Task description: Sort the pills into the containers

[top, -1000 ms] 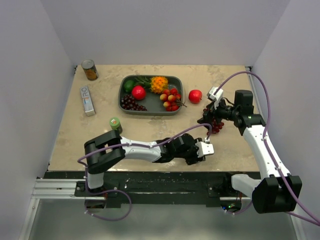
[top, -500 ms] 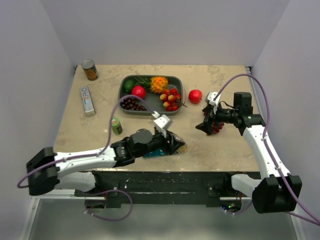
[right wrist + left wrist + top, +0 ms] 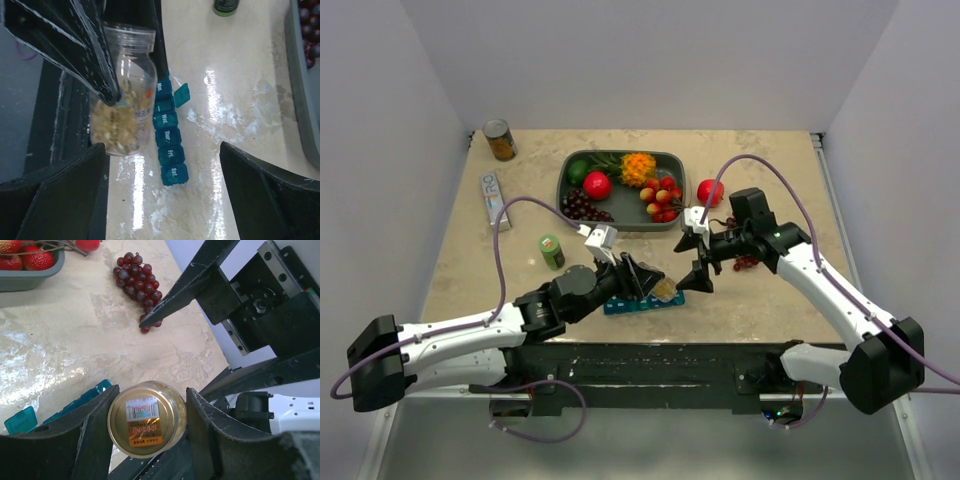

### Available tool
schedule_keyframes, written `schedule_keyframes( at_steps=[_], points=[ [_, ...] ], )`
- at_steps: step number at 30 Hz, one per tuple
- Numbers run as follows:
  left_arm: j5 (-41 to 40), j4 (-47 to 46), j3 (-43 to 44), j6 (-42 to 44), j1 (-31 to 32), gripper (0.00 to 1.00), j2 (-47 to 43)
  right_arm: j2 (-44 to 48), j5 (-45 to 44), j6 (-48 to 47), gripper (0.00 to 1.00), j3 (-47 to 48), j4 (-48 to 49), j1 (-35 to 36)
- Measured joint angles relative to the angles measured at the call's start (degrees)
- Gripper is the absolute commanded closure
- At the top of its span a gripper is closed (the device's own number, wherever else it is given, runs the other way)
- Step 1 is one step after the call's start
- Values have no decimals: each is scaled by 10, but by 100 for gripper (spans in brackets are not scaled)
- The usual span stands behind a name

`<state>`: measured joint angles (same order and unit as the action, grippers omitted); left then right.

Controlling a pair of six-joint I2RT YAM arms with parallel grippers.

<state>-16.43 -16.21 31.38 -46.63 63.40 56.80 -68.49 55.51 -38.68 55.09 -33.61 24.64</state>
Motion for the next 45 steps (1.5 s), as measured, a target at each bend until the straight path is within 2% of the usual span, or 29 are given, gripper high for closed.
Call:
schedule_keyframes(
  at_steps=[13, 15, 16, 17, 18, 20, 21, 22, 23, 25, 26, 29, 32, 35, 38, 41, 45],
  points=[
    [-47, 4, 65, -7, 0, 100, 66, -17, 40, 101, 3, -14, 68, 30],
    [-51, -1, 71, -8, 0, 100, 73, -24, 38, 118, 15, -16, 86, 34],
    [-52, -4, 73, -8, 0, 100, 77, -28, 37, 125, 24, -16, 94, 35],
    [-54, -5, 74, -8, 0, 100, 79, -32, 36, 132, 45, -17, 99, 36],
    [-55, -8, 75, -8, 0, 100, 81, -35, 35, 138, 57, -17, 105, 37],
    [-61, -10, 75, -8, 0, 100, 81, -40, 35, 148, 78, -18, 111, 38],
    [-62, -11, 75, -9, 0, 100, 81, -42, 36, 153, 94, -18, 114, 38],
    [-64, -12, 75, -9, 0, 100, 81, -42, 36, 158, 97, -18, 116, 38],
    [-64, -13, 75, -8, 0, 85, 81, -43, 37, 159, 100, -18, 117, 38],
    [-64, -14, 70, -7, 0, 48, 75, -43, 38, 159, 100, -18, 118, 38],
    [-63, -18, 63, -5, 0, 20, 68, -42, 38, 158, 100, -18, 120, 40],
    [-34, -30, 26, 5, -11, 1, 23, -42, 37, 129, 100, -17, 108, 48],
    [11, -35, -13, 35, -27, 1, -54, -42, 24, 82, 100, -17, 71, 41],
    [76, -25, -39, 106, -34, 1, -143, -42, 20, 24, 100, -17, 31, 38],
    [160, -13, -42, 197, -34, 1, -190, -42, 20, -25, 100, -17, -1, 38],
    [233, -2, -42, 292, -34, 2, -197, -42, 24, -75, 100, -17, -32, 38],
    [294, 27, -40, 419, -34, 4, -153, -42, 30, -122, 100, -17, -59, 38]
  ],
)
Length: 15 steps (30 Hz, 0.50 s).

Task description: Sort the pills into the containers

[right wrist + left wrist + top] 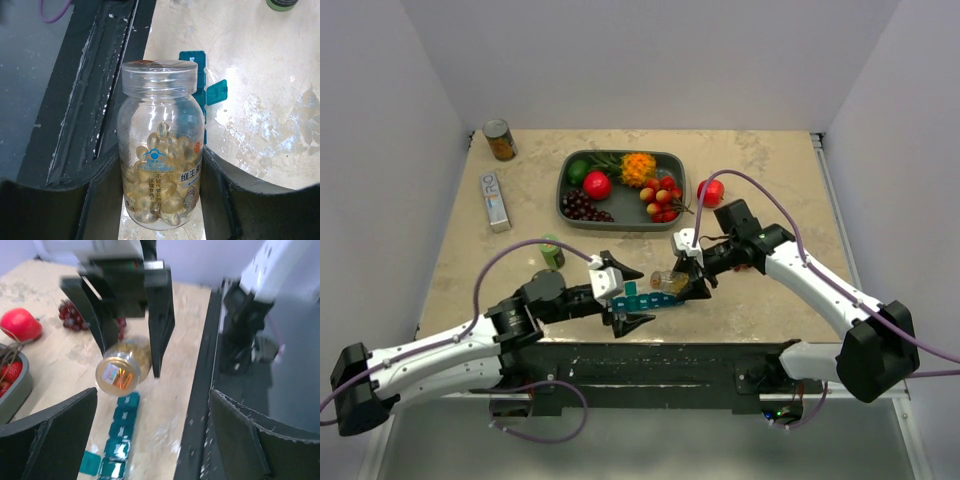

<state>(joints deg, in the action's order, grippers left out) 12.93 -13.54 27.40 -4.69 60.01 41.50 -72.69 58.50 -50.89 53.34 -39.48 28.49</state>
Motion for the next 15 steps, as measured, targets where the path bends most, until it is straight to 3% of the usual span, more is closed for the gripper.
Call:
schedule_keyframes(
  at_steps=[7, 12, 15],
  points=[
    [32, 40, 41, 121, 0, 8, 129, 0, 9, -44, 100, -3, -16, 0],
    [32, 28, 52, 146, 0, 9, 145, 0, 10, -56, 100, -4, -21, 0],
    [31, 11, 52, 148, 0, 15, 143, 0, 10, -59, 100, -4, -21, 0]
  ],
)
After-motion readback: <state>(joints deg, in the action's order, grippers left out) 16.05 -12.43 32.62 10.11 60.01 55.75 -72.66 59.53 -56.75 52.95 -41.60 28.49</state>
